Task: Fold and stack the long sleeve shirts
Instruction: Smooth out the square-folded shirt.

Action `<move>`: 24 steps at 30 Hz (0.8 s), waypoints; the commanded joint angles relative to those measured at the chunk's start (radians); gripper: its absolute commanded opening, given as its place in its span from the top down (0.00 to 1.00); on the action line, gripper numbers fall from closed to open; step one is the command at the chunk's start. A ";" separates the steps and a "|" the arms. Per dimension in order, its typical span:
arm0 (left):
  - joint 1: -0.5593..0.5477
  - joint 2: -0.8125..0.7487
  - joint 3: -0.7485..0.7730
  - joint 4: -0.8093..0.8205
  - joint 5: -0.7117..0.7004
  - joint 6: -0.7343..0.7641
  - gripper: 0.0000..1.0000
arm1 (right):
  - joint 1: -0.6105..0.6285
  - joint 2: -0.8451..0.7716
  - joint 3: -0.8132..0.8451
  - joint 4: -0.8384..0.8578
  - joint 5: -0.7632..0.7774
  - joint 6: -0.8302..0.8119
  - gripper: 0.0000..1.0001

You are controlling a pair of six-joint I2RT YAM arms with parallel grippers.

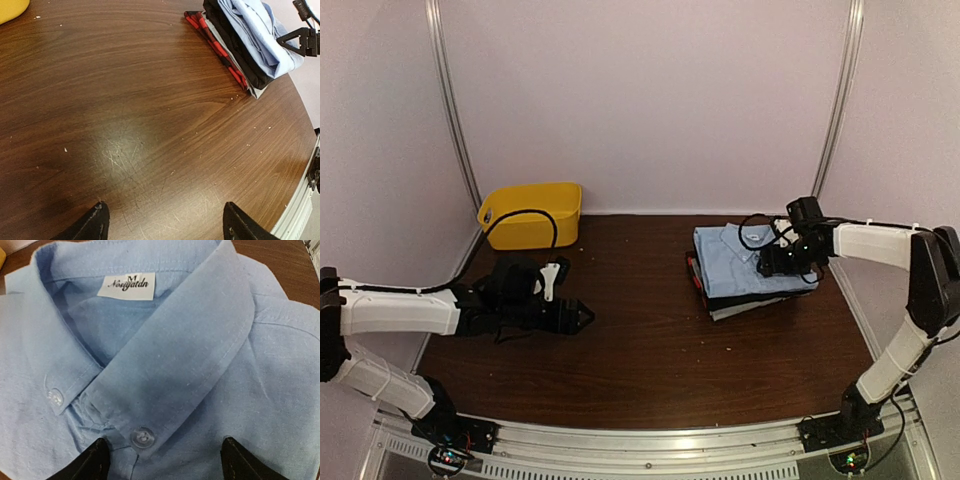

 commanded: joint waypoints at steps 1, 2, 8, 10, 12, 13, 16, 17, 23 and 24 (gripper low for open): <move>0.009 -0.019 0.011 0.011 -0.028 0.017 0.20 | 0.003 0.056 -0.052 0.063 0.018 0.011 0.21; 0.009 -0.024 0.009 0.011 -0.036 0.019 0.19 | 0.003 0.064 -0.065 0.066 0.028 0.010 0.21; 0.015 -0.038 0.036 -0.048 -0.080 0.045 0.14 | 0.014 0.017 -0.075 0.045 0.034 0.023 0.18; 0.024 -0.040 0.049 -0.062 -0.102 0.054 0.12 | 0.015 -0.034 -0.058 0.035 0.025 0.031 0.17; 0.033 -0.045 0.062 -0.072 -0.123 0.059 0.10 | 0.016 -0.088 -0.037 0.021 0.017 0.037 0.15; 0.039 -0.046 0.067 -0.076 -0.132 0.063 0.09 | 0.017 -0.115 -0.026 0.012 0.014 0.042 0.14; 0.061 -0.051 0.091 -0.096 -0.165 0.079 0.06 | 0.017 -0.197 -0.011 -0.009 0.022 0.062 0.08; 0.070 -0.053 0.104 -0.107 -0.176 0.086 0.05 | 0.017 -0.235 -0.012 -0.017 0.034 0.073 0.05; 0.157 -0.072 0.175 -0.150 -0.209 0.124 0.03 | 0.016 -0.390 -0.056 -0.064 0.123 0.122 0.00; 0.181 -0.081 0.182 -0.150 -0.209 0.129 0.03 | 0.017 -0.414 -0.064 -0.069 0.141 0.130 0.00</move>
